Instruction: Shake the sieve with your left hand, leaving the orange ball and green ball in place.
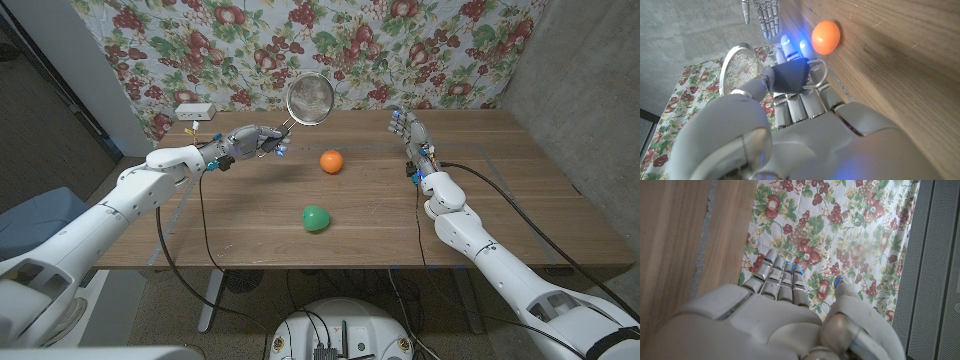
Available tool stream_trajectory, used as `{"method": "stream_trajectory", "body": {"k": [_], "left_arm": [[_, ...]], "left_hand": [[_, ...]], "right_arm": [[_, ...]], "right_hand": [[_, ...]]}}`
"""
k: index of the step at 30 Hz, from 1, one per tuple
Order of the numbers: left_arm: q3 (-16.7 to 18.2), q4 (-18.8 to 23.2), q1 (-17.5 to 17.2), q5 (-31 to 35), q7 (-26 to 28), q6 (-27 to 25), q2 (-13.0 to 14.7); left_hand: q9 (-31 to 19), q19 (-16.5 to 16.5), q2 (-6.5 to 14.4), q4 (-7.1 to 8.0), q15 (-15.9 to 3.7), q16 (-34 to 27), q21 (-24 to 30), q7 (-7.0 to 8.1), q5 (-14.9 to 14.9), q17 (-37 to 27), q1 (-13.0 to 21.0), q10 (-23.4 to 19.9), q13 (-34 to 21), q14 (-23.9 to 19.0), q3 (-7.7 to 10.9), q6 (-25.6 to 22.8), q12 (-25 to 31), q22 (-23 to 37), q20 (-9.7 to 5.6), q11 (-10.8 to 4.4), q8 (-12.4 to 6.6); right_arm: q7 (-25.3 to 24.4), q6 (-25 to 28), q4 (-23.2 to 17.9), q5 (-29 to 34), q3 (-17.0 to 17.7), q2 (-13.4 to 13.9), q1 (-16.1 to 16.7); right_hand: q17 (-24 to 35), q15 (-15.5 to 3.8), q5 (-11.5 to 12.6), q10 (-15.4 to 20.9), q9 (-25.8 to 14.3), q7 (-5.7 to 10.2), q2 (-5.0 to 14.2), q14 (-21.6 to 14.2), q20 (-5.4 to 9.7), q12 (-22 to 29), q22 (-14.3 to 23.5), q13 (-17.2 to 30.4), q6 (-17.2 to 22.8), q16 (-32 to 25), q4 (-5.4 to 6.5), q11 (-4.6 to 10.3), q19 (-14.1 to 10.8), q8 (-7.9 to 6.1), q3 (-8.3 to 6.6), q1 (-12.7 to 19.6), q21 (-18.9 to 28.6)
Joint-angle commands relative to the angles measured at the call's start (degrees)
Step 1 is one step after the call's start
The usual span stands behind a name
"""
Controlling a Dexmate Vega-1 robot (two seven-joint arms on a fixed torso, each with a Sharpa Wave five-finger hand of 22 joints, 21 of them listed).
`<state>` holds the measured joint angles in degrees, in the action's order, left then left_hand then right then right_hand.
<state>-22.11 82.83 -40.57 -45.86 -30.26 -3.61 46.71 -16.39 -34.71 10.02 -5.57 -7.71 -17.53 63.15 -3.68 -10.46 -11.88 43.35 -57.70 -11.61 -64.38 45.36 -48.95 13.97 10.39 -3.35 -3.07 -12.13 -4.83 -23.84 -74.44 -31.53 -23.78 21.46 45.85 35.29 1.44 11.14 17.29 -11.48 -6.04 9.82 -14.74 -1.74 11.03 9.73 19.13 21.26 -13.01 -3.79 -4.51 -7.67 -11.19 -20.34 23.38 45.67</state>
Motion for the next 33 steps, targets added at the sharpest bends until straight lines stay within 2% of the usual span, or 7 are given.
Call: {"method": "stream_trajectory", "body": {"k": [1, 4, 13, 15, 20, 33], "left_arm": [[0.51, 2.20, -0.61, -1.01, 4.74, -5.72, 0.92], [0.55, 2.77, -0.57, -1.44, 5.89, -7.53, 1.12], [1.43, 6.19, -0.34, -5.86, 12.52, -19.36, 2.50], [1.49, 6.44, 0.10, -7.24, 13.56, -22.47, 2.66], [1.84, 6.93, 0.62, -9.64, 16.01, -27.30, 2.74], [1.73, 7.18, 1.04, -10.51, 17.06, -29.17, 2.88]], "left_hand": [[-0.19, -0.76, 0.87, -0.05, -5.60, -0.49, 0.51, -1.23, -0.45, -0.28, 0.36, -6.32, -0.10, -4.20, 0.68, -3.83, 0.24, 0.13, -5.60, -5.05, -0.39], [-0.17, -1.01, 0.94, -0.25, -5.62, -0.52, 0.68, -1.67, -0.43, -0.28, 0.48, -6.36, -0.09, -4.34, 0.76, -3.99, 0.21, 0.13, -5.57, -4.76, -0.37], [0.15, -3.01, 1.33, -1.96, -5.61, -1.04, 2.05, -5.41, -0.05, -0.31, 1.85, -7.38, 0.03, -5.91, 1.78, -4.58, 0.33, 0.13, -5.36, -3.99, 0.13], [0.25, -3.13, 1.43, -2.31, -5.56, -1.09, 2.31, -6.26, 0.12, -0.30, 2.21, -7.41, 0.06, -6.15, 2.11, -4.70, 0.26, 0.13, -5.17, -3.30, 0.29], [0.37, -3.57, 1.48, -2.68, -5.57, -1.18, 2.73, -7.12, 0.30, -0.28, 2.64, -7.63, 0.10, -6.49, 2.52, -4.78, 0.26, 0.13, -5.05, -2.93, 0.53], [0.44, -4.11, 1.49, -2.90, -5.47, -1.31, 3.31, -7.67, 0.57, -0.24, 3.02, -8.28, 0.15, -7.03, 2.97, -5.10, 0.37, 0.12, -4.94, -2.86, 0.71]], "right_arm": [[0.17, 0.09, 0.92, 0.06, -0.21, -0.27, -0.63], [0.14, 0.23, 1.11, -0.13, -0.19, -0.45, -0.81], [0.28, 0.12, 1.73, -0.25, -0.19, -0.70, -1.20], [0.49, -0.10, 2.08, 0.00, -0.31, -0.64, -1.38], [0.58, 0.02, 2.45, -0.35, -0.23, -0.88, -1.65], [1.53, -0.13, 3.68, -0.44, -0.40, -0.95, -2.52]], "right_hand": [[0.10, 0.28, 0.07, -0.05, 0.09, -0.35, -0.26, -0.06, -0.02, 0.34, 0.15, -0.04, 0.01, -0.23, -0.30, -0.17, -0.52, -0.15, -0.06, -0.21, -0.06], [0.05, 0.30, 0.07, -0.13, 0.09, -0.35, -0.26, -0.05, -0.02, 0.32, 0.15, -0.09, 0.02, -0.24, -0.32, -0.12, -0.53, -0.16, -0.09, -0.23, -0.12], [-0.09, 0.30, 0.08, -0.10, 0.10, -0.39, -0.24, 0.03, -0.03, 0.36, 0.15, -0.23, 0.01, -0.25, -0.37, -0.16, -0.59, -0.18, -0.15, -0.31, -0.30], [-0.13, 0.29, 0.08, -0.14, 0.10, -0.37, -0.24, 0.06, -0.05, 0.35, 0.15, -0.26, 0.01, -0.25, -0.38, -0.13, -0.61, -0.19, -0.17, -0.33, -0.34], [-0.19, 0.27, 0.08, -0.08, 0.10, -0.37, -0.23, 0.07, -0.03, 0.39, 0.16, -0.33, -0.02, -0.27, -0.40, -0.22, -0.63, -0.18, -0.20, -0.37, -0.42], [-0.35, 0.33, 0.07, -0.14, 0.11, -0.43, -0.23, 0.09, -0.05, 0.40, 0.16, -0.48, -0.11, -0.30, -0.46, -0.15, -0.71, -0.17, -0.27, -0.46, -0.61]]}}
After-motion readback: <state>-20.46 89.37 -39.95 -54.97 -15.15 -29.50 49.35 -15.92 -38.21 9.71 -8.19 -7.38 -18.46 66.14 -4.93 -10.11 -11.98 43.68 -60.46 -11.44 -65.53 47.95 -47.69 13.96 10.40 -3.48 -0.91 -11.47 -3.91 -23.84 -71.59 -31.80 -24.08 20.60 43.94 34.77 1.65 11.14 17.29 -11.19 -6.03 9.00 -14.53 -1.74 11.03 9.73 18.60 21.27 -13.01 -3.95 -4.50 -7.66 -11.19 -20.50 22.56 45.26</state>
